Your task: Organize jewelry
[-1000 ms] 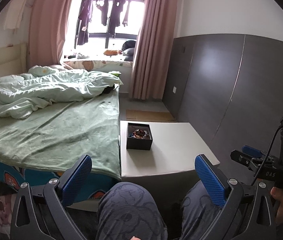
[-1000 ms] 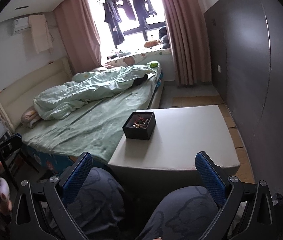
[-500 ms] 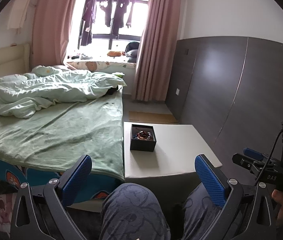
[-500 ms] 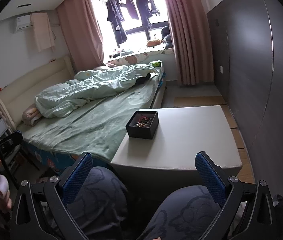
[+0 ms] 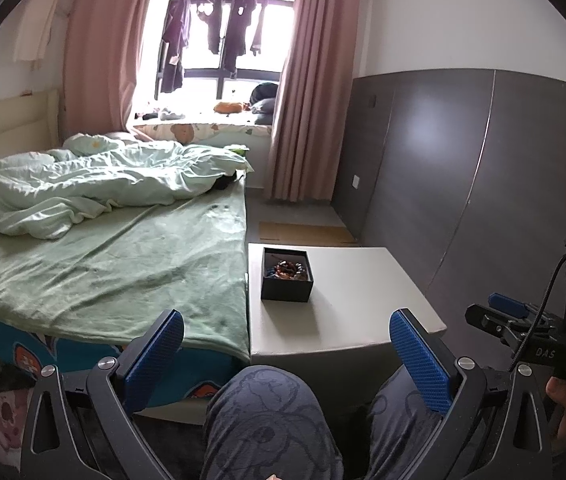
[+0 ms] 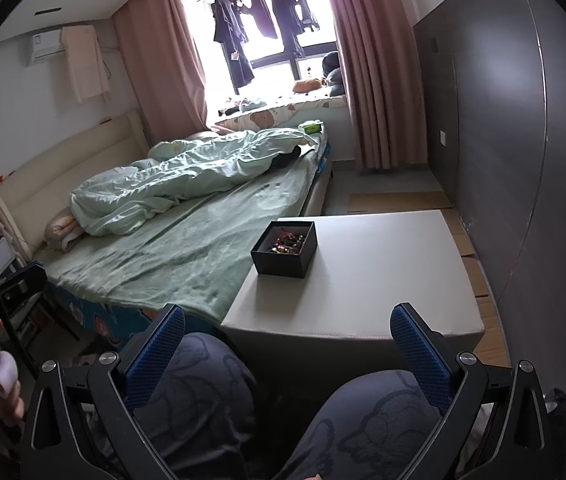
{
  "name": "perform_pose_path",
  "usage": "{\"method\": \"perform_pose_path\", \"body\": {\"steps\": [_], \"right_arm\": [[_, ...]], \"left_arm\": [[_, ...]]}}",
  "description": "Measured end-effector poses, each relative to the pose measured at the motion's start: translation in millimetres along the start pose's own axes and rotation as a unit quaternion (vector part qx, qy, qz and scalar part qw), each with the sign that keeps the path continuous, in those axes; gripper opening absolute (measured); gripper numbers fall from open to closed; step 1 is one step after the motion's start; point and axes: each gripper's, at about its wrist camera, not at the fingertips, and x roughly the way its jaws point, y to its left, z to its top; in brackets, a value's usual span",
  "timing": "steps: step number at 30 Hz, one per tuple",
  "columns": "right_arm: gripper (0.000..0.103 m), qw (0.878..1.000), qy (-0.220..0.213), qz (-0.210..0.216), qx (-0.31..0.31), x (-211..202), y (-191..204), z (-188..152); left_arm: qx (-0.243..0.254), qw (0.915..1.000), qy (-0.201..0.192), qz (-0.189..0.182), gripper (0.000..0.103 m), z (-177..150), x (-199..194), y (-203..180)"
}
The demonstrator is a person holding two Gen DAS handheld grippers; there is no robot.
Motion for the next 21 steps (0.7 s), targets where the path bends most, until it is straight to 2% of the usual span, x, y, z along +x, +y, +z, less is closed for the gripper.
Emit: {"method": "perform_pose_path", "body": {"steps": [21], "right_arm": [[0.103,1.000,0.000,0.000,0.001,-0.2,-0.5,0.2]], "left_arm": [[0.006,0.9999,0.001,0.012,0.103,-2.3,0.5,-3.5]]}}
